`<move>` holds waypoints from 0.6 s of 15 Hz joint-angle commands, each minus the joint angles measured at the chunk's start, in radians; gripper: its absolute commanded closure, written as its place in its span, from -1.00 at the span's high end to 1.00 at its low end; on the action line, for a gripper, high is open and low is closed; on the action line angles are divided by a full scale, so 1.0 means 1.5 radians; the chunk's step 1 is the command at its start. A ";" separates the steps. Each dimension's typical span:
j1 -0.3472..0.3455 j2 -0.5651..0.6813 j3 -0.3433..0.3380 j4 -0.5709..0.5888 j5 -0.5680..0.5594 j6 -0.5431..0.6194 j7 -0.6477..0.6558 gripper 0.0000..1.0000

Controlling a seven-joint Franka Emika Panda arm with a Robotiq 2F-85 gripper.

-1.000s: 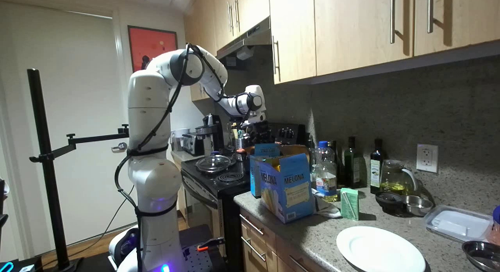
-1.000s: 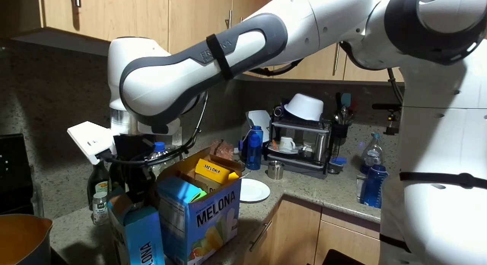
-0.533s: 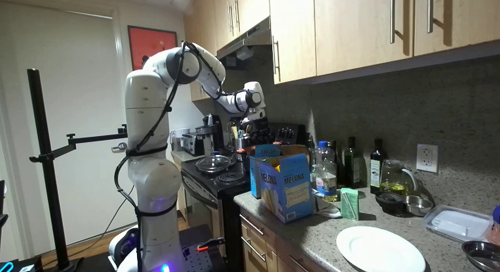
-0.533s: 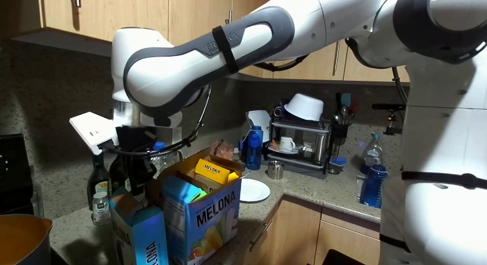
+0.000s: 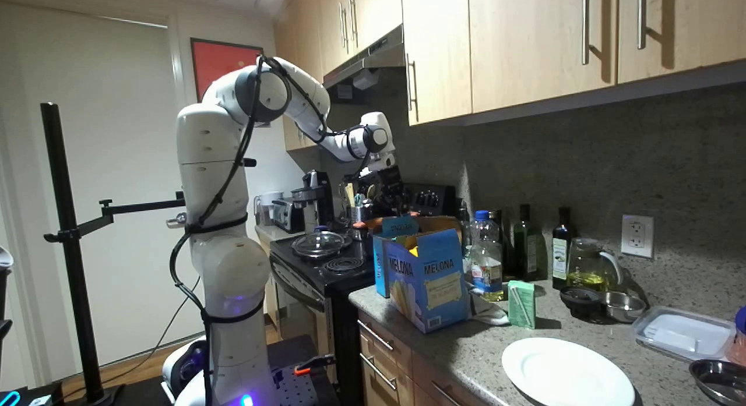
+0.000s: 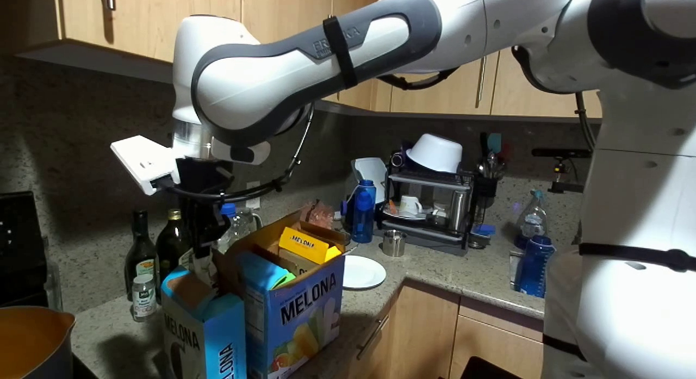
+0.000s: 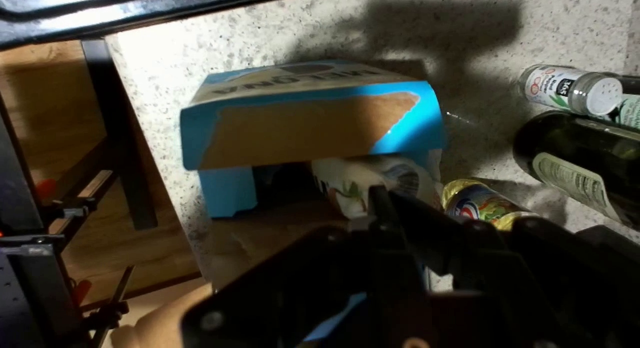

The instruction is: Remove the white plastic from the blue box on the left and put it on the counter

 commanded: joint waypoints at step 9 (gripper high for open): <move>-0.013 -0.102 0.039 0.003 -0.058 -0.013 -0.002 -0.88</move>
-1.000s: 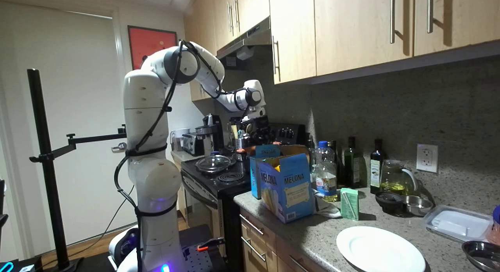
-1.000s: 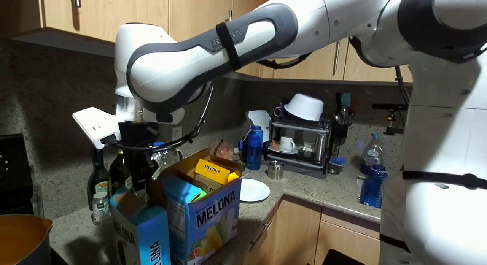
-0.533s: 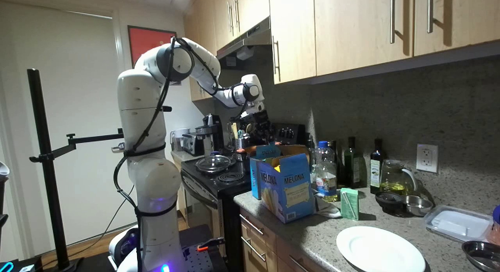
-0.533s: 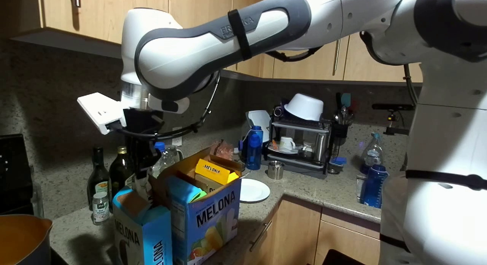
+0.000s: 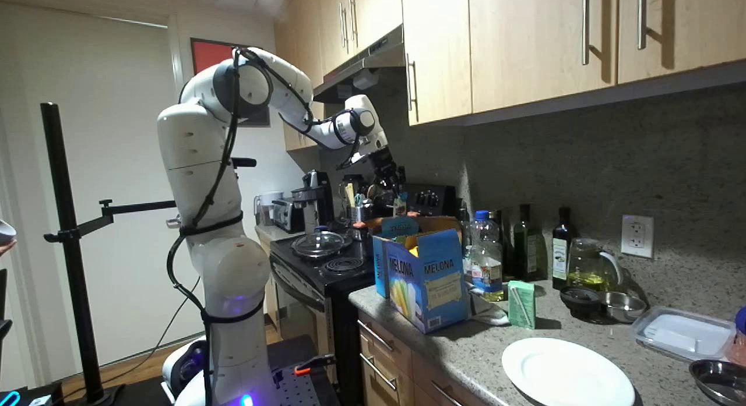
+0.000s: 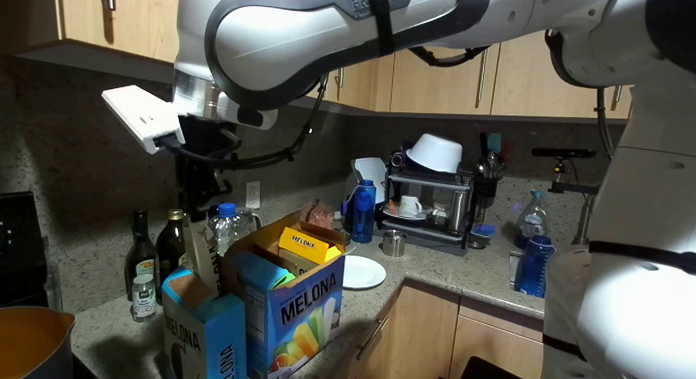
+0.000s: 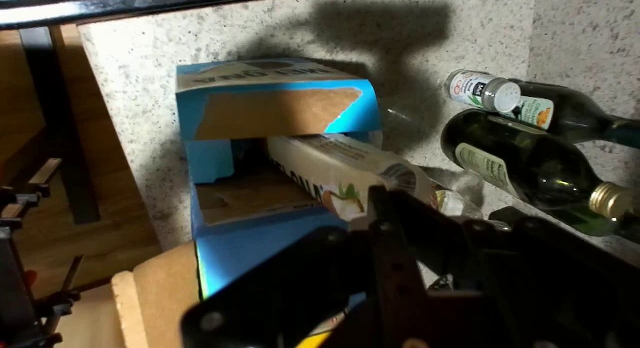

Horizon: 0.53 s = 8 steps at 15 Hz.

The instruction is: Remove the white plastic from the blue box on the left and put it on the counter

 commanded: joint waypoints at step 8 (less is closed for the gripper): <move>-0.026 -0.065 0.032 0.008 -0.044 -0.010 -0.003 -0.88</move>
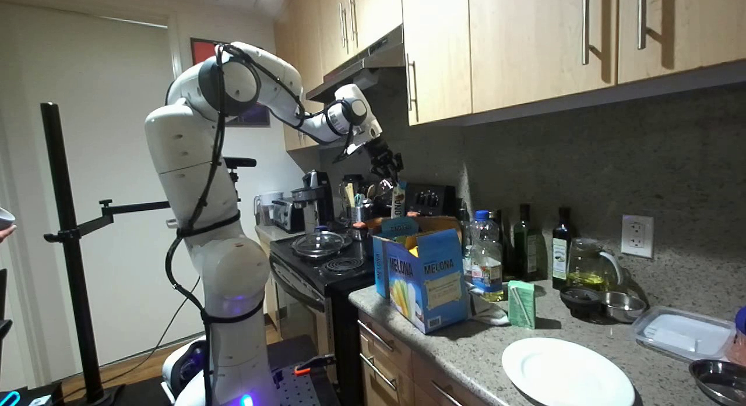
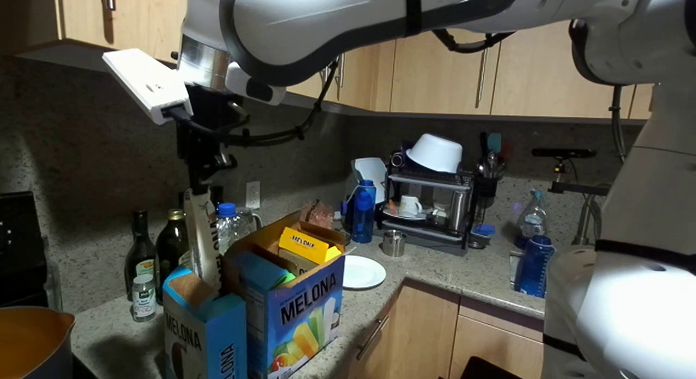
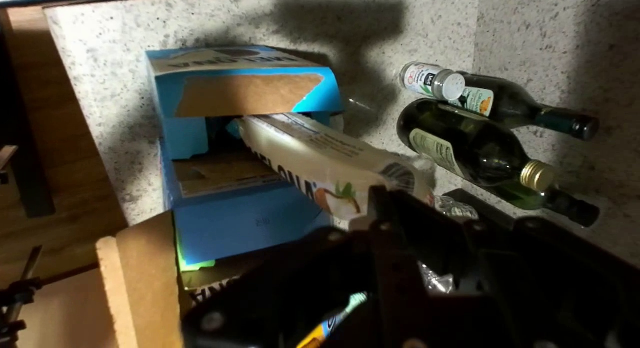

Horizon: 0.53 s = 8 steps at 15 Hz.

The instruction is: Remove the white plastic from the blue box on the left and put it on the counter

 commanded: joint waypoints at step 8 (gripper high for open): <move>-0.019 -0.044 0.051 0.034 -0.036 -0.019 -0.006 -0.88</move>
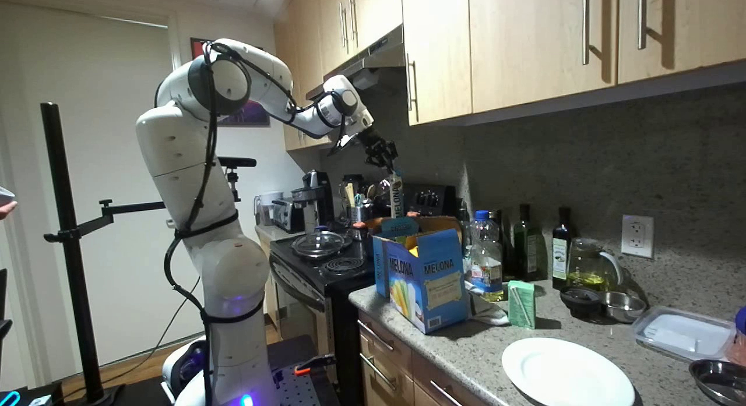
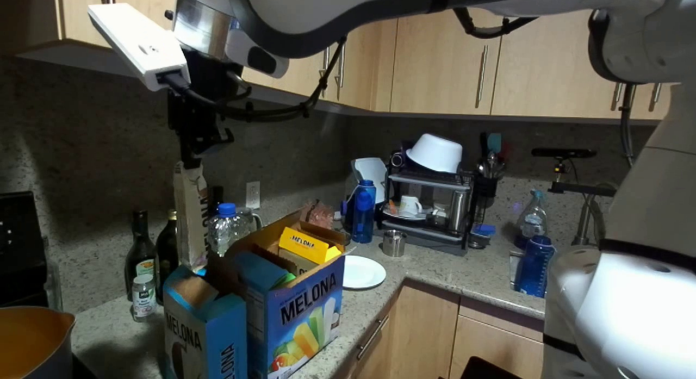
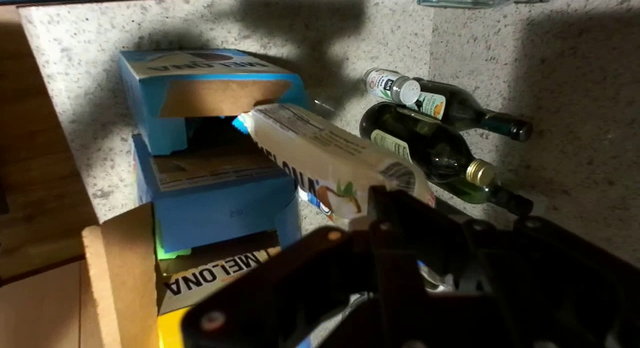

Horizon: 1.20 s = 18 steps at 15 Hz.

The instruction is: Remove the white plastic from the blue box on the left and put it on the counter

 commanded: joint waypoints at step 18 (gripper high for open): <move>0.004 0.065 0.071 0.063 -0.027 -0.026 -0.007 -0.88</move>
